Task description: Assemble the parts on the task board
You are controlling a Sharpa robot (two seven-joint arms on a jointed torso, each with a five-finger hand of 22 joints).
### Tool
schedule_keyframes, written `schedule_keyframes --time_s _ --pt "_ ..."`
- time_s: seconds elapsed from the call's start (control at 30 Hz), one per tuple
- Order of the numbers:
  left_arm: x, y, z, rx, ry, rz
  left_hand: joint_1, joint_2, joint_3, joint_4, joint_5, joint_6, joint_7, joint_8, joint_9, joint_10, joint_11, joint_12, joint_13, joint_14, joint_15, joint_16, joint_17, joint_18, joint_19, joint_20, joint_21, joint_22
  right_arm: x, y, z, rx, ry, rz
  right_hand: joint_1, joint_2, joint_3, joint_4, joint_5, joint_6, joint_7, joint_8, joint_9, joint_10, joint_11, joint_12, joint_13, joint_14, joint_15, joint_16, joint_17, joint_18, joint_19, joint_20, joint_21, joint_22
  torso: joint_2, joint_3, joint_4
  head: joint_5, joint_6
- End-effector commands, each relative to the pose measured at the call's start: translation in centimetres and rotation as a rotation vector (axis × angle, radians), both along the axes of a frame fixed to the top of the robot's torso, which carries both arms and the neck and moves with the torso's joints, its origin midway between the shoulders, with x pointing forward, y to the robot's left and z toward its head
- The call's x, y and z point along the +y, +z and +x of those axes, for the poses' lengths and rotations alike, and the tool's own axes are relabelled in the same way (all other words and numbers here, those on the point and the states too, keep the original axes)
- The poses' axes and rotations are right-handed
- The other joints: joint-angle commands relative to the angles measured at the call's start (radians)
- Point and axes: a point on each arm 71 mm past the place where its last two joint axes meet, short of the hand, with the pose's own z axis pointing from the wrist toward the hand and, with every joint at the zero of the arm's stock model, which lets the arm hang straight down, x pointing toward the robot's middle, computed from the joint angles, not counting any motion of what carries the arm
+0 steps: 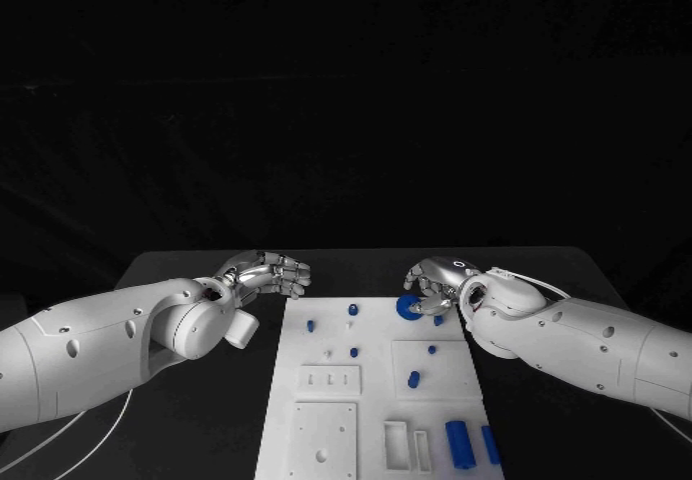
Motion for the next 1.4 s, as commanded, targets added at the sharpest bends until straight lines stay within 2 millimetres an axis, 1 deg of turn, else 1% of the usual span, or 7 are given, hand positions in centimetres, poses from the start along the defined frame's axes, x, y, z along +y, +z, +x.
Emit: schedule_keyframes --time_s 0.03,0.23,0.37,0.47,0.8,1.0,1.4 --pt "-0.3 0.1 -0.2 -0.009 -0.026 -0.001 -0.013 0.0 0.003 0.0 0.005 -0.002 0.008 -0.006 0.001 0.003 0.003 -0.007 0.002 -0.007 0.001 0.006 -0.002 0.014 -0.006 -0.002 0.006 0.02 0.0 -0.4 -0.1 0.015 0.011 -0.055 -0.002 -0.013 0.004 0.003 -0.004 -0.008 0.001 -0.006 -0.001 0.001 -0.001 0.005 0.001 -0.008 -0.001 0.005 0.002 0.144 0.006 -0.024 0.004 0.001 0.002 -0.0001 0.0005 0.005 -0.002" --pt "-0.1 0.2 -0.2 -0.009 -0.028 0.0 -0.014 0.001 0.003 0.0 0.005 -0.002 0.008 -0.007 0.001 0.003 0.003 -0.007 0.002 -0.008 0.001 0.006 -0.002 0.014 -0.006 -0.002 0.006 0.02 0.2 -0.7 -0.2 0.023 0.016 -0.058 -0.007 -0.014 0.002 0.006 -0.005 -0.007 0.002 -0.005 -0.001 -0.002 0.0 0.006 0.003 -0.009 0.0 0.005 0.006 0.144 0.005 -0.023 0.005 0.002 0.002 0.0001 -0.0018 0.003 -0.009" --pt "-0.2 0.2 -0.3 -0.01 -0.03 0.0 -0.014 0.0 0.003 0.0 0.005 -0.002 0.008 -0.007 0.001 0.002 0.003 -0.007 0.002 -0.008 0.001 0.006 -0.002 0.014 -0.006 -0.002 0.006 0.02 0.1 -0.9 0.0 0.023 0.01 -0.06 -0.007 -0.012 0.003 0.008 -0.006 -0.003 0.003 -0.003 0.0 -0.003 0.001 0.007 0.004 -0.009 0.001 0.004 0.008 0.144 0.005 -0.023 0.005 0.003 0.002 -0.0015 0.0006 -0.002 -0.011" --pt "-0.2 0.2 -0.4 -0.008 -0.031 0.0 -0.015 0.001 0.003 0.0 0.005 -0.002 0.008 -0.007 0.001 0.002 0.003 -0.008 0.002 -0.008 0.001 0.006 -0.002 0.014 -0.006 -0.002 0.006 0.02 0.1 -1.0 0.0 0.027 0.006 -0.063 -0.005 -0.009 0.006 0.009 -0.007 -0.002 0.004 -0.002 0.0 -0.004 0.002 0.008 0.005 -0.009 0.002 0.004 0.011 0.144 0.004 -0.023 0.005 0.003 0.001 -0.0006 0.002 -0.002 -0.012" --pt "-0.2 0.2 -0.3 -0.009 -0.033 0.003 -0.016 0.001 0.003 0.001 0.005 -0.002 0.008 -0.007 0.002 0.003 0.003 -0.008 0.002 -0.008 0.001 0.006 -0.002 0.014 -0.007 -0.002 0.006 0.02 0.0 -1.1 0.3 0.034 0.002 -0.069 -0.004 -0.003 0.014 0.016 -0.011 0.0 0.005 0.0 0.0 -0.005 0.003 0.009 0.006 -0.009 0.003 0.002 0.015 0.144 0.004 -0.022 0.005 0.003 0.001 -0.0016 0.0013 -0.003 -0.017" --pt "-0.2 0.2 -0.4 -0.009 -0.035 0.003 -0.017 0.001 0.003 0.001 0.005 -0.002 0.008 -0.008 0.002 0.003 0.003 -0.009 0.002 -0.008 0.001 0.006 -0.002 0.014 -0.007 -0.002 0.006 0.02 0.1 -1.3 0.3 0.05 0.007 -0.076 -0.004 0.003 0.026 0.028 -0.011 0.014 0.002 0.009 0.003 -0.005 0.001 0.011 0.006 -0.008 0.001 0.0 0.021 0.144 0.003 -0.019 0.007 0.004 0.0 0.0007 -0.0007 -0.003 -0.021" --pt "-0.2 0.2 -0.3 -0.008 -0.035 0.004 -0.018 0.001 0.003 0.002 0.005 -0.002 0.008 -0.008 0.002 0.003 0.003 -0.009 0.002 -0.009 0.001 0.006 -0.002 0.014 -0.007 -0.002 0.006 0.02 -0.1 -2.0 0.5 0.086 0.003 -0.098 -0.012 0.014 0.047 0.057 -0.012 0.042 0.001 0.025 0.008 -0.006 -0.001 0.011 0.005 -0.007 0.0 -0.006 0.031 0.144 0.001 -0.015 0.01 0.007 0.0 0.0013 0.0001 -0.004 -0.024"
